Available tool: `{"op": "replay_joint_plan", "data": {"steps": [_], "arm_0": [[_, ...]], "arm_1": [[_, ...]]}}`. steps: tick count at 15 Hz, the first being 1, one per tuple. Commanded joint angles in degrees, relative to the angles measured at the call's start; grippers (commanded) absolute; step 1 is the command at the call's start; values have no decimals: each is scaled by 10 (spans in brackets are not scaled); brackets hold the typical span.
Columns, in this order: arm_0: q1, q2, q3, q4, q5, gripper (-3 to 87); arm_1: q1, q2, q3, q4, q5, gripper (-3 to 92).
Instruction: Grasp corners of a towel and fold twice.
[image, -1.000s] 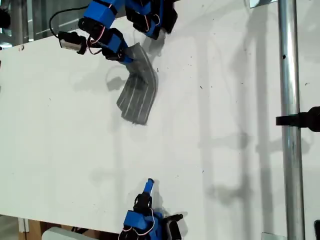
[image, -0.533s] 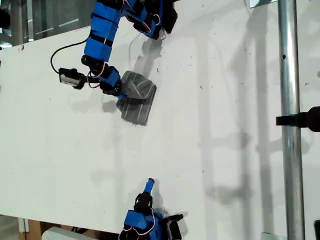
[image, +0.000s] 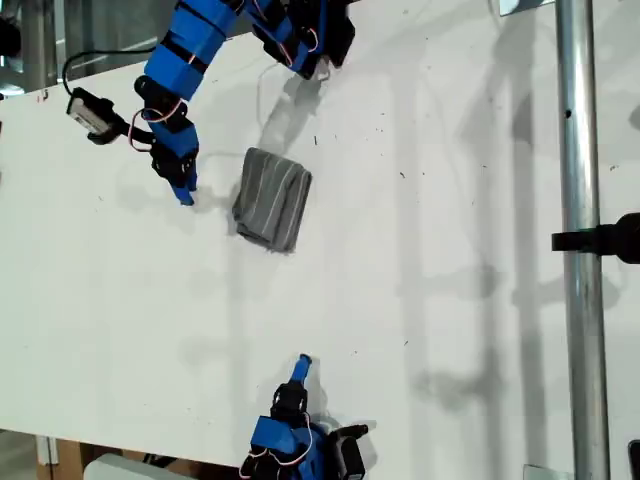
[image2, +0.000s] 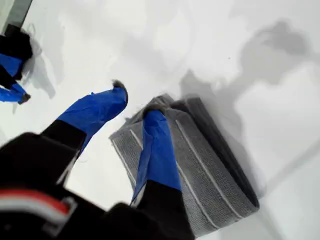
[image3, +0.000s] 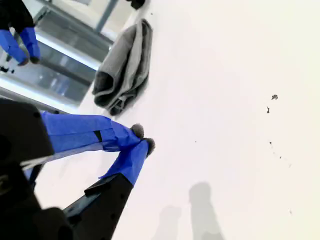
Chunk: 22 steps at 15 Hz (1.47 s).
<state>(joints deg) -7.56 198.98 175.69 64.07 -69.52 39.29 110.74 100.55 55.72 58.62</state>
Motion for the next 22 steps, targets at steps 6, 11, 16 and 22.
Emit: {"op": "replay_joint_plan", "data": {"steps": [6, 11, 16, 22], "arm_0": [[2, 4, 29, 5, -15, 38], [1, 3, 30, 98, -109, 106], [14, 3, 30, 98, 154, 104], [12, 3, 30, 98, 152, 104]], "arm_1": [[-106, 708, 499, 188, 92, -3], [-153, 773, 652, 268, 253, 0], [-311, 774, 650, 282, 272, 144], [-334, 774, 650, 282, 272, 144]]}}
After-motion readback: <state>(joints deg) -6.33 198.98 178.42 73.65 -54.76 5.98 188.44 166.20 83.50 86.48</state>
